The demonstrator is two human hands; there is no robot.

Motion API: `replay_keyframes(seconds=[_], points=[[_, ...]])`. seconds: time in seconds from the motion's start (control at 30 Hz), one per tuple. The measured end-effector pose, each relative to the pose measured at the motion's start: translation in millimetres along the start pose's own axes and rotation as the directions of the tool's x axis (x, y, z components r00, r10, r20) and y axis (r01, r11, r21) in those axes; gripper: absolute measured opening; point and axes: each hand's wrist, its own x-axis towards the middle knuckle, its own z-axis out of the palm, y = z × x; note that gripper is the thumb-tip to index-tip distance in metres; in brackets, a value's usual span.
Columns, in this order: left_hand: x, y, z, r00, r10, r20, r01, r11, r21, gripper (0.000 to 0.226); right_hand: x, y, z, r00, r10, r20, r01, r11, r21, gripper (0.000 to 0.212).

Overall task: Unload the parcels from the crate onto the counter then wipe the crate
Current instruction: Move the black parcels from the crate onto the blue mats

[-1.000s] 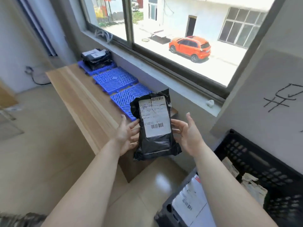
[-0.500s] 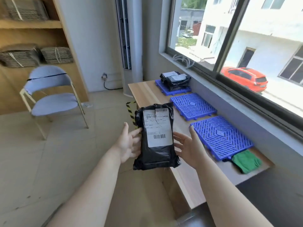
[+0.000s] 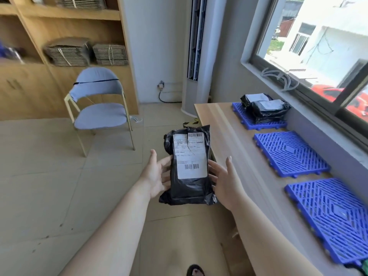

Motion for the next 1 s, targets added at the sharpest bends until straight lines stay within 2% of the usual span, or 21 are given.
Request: replay_keyframes(seconds=[0.23,0.37,0.53,0.67,0.8,1.0], points=[[112.0,76.6,15.2,0.991,0.059,-0.123,-0.059,0.998,0.002,0.076,126.4,-55.5,6.3,0.994,0.001,0.108,-0.001,1.0,0.0,0.076],[186.8,142.4,28.3,0.985,0.063,-0.158,-0.066,0.998,-0.009,0.076,214.8,-106.7,5.8,0.992,0.002,0.126,-0.009,0.998,0.057,0.075],[267.4,206.9,36.8,0.99,0.049,-0.133,-0.048,0.999,0.017,0.073,317.0,-157.3,-1.8,0.992,0.024,0.123,-0.036,0.995,0.097,0.082],[326.0,246.5,24.0,0.994,0.024,-0.102,-0.028,0.999,-0.034,0.076,379.8,-187.6,5.5,0.988,0.039,0.15,-0.055,0.993,0.101,0.084],[390.9,290.7,10.8,0.998,0.022,-0.061,-0.024,0.999,-0.045,0.078,445.1,-215.0,23.2,0.993,0.011,0.117,-0.021,0.996,0.083,0.075],[504.8,370.2,-0.7,0.999,-0.003,0.051,0.002,0.999,0.033,0.07,551.1,-260.9,53.4,0.999,-0.032,-0.029,0.034,0.996,0.081,0.056]])
